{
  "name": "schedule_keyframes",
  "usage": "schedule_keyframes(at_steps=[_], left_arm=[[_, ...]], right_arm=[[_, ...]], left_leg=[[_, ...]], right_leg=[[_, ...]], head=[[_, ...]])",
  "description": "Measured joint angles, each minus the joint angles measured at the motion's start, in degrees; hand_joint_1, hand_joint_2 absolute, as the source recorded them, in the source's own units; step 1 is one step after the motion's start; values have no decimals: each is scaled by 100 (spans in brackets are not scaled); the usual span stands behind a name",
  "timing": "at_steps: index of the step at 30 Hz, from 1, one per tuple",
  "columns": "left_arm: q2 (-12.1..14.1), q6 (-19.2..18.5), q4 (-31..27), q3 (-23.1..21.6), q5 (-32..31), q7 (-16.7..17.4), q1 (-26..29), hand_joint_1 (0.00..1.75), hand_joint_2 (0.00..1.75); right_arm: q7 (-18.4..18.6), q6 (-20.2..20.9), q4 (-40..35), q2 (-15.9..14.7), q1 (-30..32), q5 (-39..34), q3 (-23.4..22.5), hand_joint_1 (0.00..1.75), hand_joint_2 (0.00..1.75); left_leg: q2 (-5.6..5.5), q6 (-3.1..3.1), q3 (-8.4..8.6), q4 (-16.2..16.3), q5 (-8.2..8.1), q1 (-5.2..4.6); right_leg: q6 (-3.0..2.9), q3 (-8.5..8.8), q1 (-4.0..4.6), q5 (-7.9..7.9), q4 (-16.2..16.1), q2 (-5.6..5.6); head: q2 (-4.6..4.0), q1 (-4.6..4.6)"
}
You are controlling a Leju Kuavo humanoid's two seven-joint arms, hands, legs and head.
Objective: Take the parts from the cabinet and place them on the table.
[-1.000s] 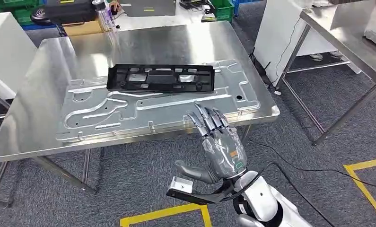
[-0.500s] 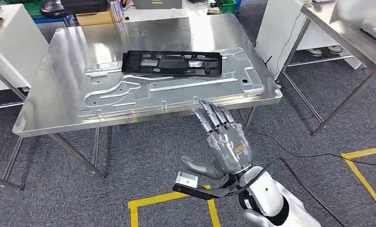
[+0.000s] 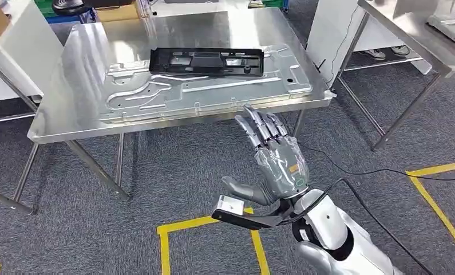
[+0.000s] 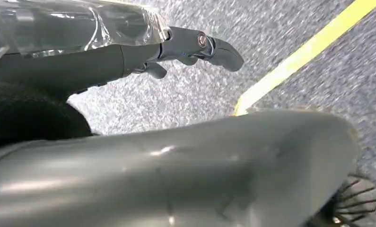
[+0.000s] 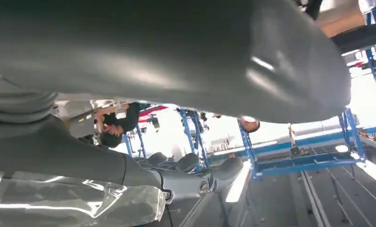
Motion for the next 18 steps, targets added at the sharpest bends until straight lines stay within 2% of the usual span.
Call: schedule_keyframes(at_steps=[2, 3, 4, 5, 6, 7, 8, 9, 10, 11, 12, 13, 14, 15, 17, 18], left_arm=[[-18, 29, 0, 15, 2, 59, 12, 0, 0], [-22, 44, 0, 28, 9, 120, 17, 0, 0], [-29, 42, 0, 35, 24, 153, 15, 0, 0], [-29, 33, 0, 37, 33, 151, 17, 0, 0], [-20, 15, 0, 42, 31, 142, 10, 0, 0], [-20, 0, 0, 46, 28, 140, 10, 0, 0], [-15, -22, 0, 46, 26, 142, 10, 0, 0], [-13, -37, 0, 48, 26, 144, 9, 0, 0], [-13, -44, 0, 50, 24, 144, 8, 0, 0], [-15, -44, 0, 50, 22, 144, 4, 0, 0], [-18, -44, -2, 50, -2, 144, 0, 0, 0], [-24, -44, -2, 50, -2, 146, -4, 0, 0], [-35, -42, -2, 50, -4, 151, -8, 0, 0], [-40, -42, -2, 52, -4, 153, -18, 0, 0], [-48, -22, -2, 55, -9, 153, -20, 0, 0], [-50, -9, -2, 55, -7, 160, -19, 0, 0]], right_arm=[[0, -20, 0, 0, -15, -22, -2, 0, 0], [0, -28, 2, -2, -12, -50, 0, 0, 0], [0, -74, 20, -11, -11, -59, -2, 0, 0], [2, -109, 28, -9, -10, -59, -2, 0, 0], [9, -147, 35, -9, -6, -59, -2, 0, 0], [28, -155, 42, -18, 5, -59, -2, 0, 0], [44, -157, 46, -28, 25, -59, -7, 0, 0], [68, -157, 52, -31, 52, -59, -9, 0, 0], [96, -157, 59, -33, 73, -59, -9, 0, 0], [120, -155, 59, -35, 83, -59, -13, 0, 0], [133, -149, 59, -50, 82, -59, -31, 0, 0], [138, -142, 57, -63, 81, -59, -57, 0, 0], [140, -140, 52, -72, 76, -59, -74, 0, 0], [138, -138, 48, -74, 66, -59, -87, 0, 0], [140, -122, 35, -79, 72, -59, -114, 0, 0], [140, -98, 35, -83, 81, -61, -124, 0, 0]], left_leg=[[0, 67, -116, 49, 22, -39], [2, 134, -193, 50, 76, -41], [20, 204, -248, 43, 161, -9], [21, 246, -299, 42, 220, -30], [35, 306, -371, 43, 282, -43], [36, 315, -448, 46, 351, -59], [36, 330, -541, 52, 420, -79], [36, 339, -629, 61, 487, -100], [36, 341, -714, 70, 545, -115], [36, 339, -800, 89, 598, -127], [31, 332, -887, 113, 648, -135], [27, 321, -951, 140, 692, -137], [26, 300, -987, 165, 723, -145], [25, 273, -1019, 196, 758, -171], [33, 210, -1064, 175, 869, -149], [35, 172, -1093, 167, 922, -143]], right_leg=[[71, -49, -7, 130, -27, -7], [116, -77, -10, 182, -31, -9], [135, -128, -51, 78, 27, -3], [150, -234, -52, -231, 226, 0], [163, -362, -56, -618, 610, 3], [177, -502, -55, -973, 1119, 4], [189, -623, -45, -1213, 1641, 12], [190, -654, -45, -1250, 1965, 14], [182, -578, -43, -1121, 2032, 15], [167, -396, -39, -915, 1880, 15], [145, -99, -34, -699, 1518, 17], [111, 303, -28, -597, 976, 19], [74, 727, -12, -721, 407, 27], [63, 976, 20, -840, -58, 30], [9, 905, 52, -821, -74, 34], [-40, 863, 58, -780, -58, 33]], head=[[0, 0], [0, 2], [0, -2], [0, 4], [0, 4], [0, 13], [0, 13], [0, 13], [0, 13], [0, 15], [0, 13], [0, 15], [0, 15], [0, 13], [0, 13], [0, 13]])
